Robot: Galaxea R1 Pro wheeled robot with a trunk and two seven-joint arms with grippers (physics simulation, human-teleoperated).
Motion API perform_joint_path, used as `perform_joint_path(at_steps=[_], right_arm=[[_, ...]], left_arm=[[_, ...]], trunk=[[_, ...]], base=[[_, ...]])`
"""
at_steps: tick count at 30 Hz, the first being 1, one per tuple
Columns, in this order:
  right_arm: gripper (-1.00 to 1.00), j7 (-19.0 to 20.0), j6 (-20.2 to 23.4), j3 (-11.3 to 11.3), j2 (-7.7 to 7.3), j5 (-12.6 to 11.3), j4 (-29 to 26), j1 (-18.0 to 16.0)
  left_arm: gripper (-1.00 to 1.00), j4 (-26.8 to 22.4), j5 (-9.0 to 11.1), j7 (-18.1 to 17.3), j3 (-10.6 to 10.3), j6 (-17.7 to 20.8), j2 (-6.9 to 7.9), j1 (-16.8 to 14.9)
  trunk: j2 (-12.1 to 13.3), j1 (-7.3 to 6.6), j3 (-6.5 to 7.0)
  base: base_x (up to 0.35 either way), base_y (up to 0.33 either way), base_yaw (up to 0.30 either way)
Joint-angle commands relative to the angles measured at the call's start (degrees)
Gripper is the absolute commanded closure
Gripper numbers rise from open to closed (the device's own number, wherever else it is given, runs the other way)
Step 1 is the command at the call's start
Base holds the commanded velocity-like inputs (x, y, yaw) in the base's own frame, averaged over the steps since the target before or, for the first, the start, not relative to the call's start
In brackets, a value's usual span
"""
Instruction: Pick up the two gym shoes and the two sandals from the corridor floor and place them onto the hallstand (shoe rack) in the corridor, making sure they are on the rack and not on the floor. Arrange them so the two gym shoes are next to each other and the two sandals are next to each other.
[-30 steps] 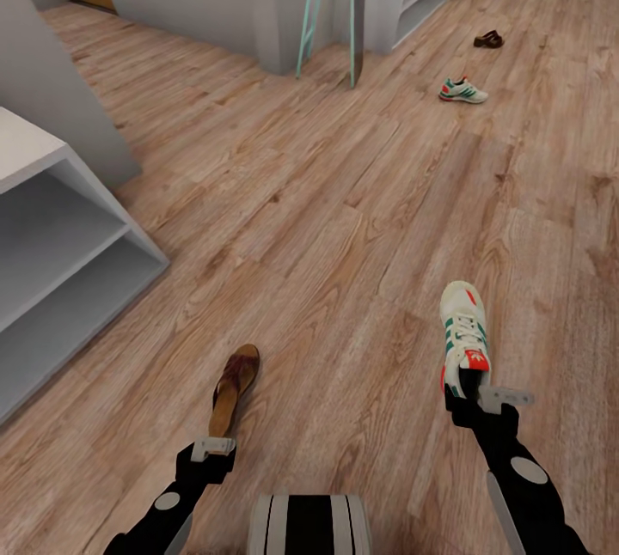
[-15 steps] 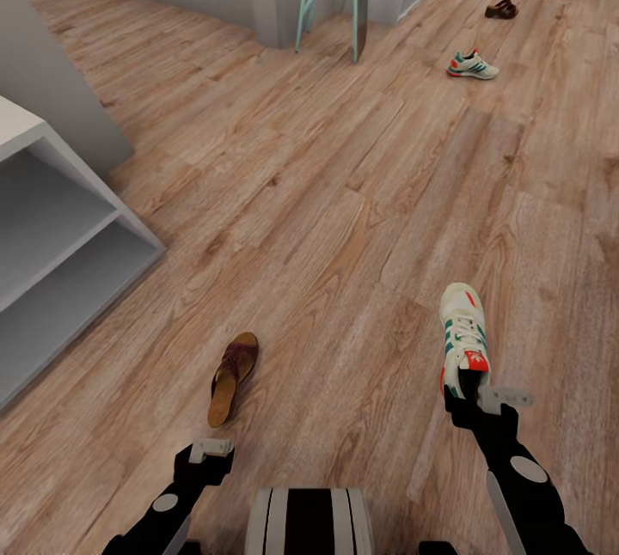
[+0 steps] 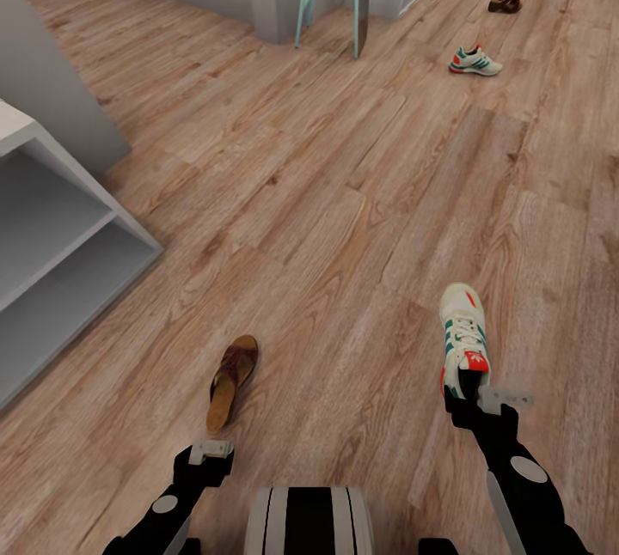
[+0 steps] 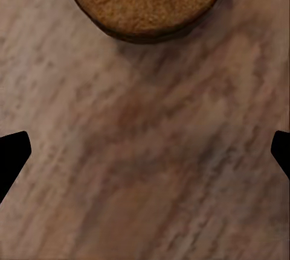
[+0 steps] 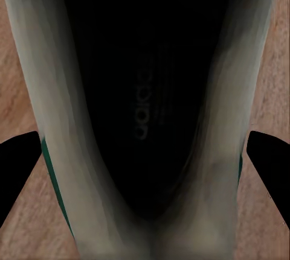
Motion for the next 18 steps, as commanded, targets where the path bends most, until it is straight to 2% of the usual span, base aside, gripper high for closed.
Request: perform_joint_path(at_steps=[1,18], right_arm=[[1.00,-0.2,0.3,0.1,-0.02,0.0,-0.1,0.0],[1.00,-0.2,0.3,0.0,-0.02,0.0,-0.1,0.0]], left_arm=[[-1.00,0.1,-0.1,0.1,-0.2,-0.2,0.05,0.0],[-1.00,0.0,0.0,0.1,-0.2,-0.2,-0.03,0.0]], trunk=[[0.0,0.02,-0.03],[0.0,0.02,-0.03]], base=[[0.243,0.000,0.000],[0.102,0.000,0.000]])
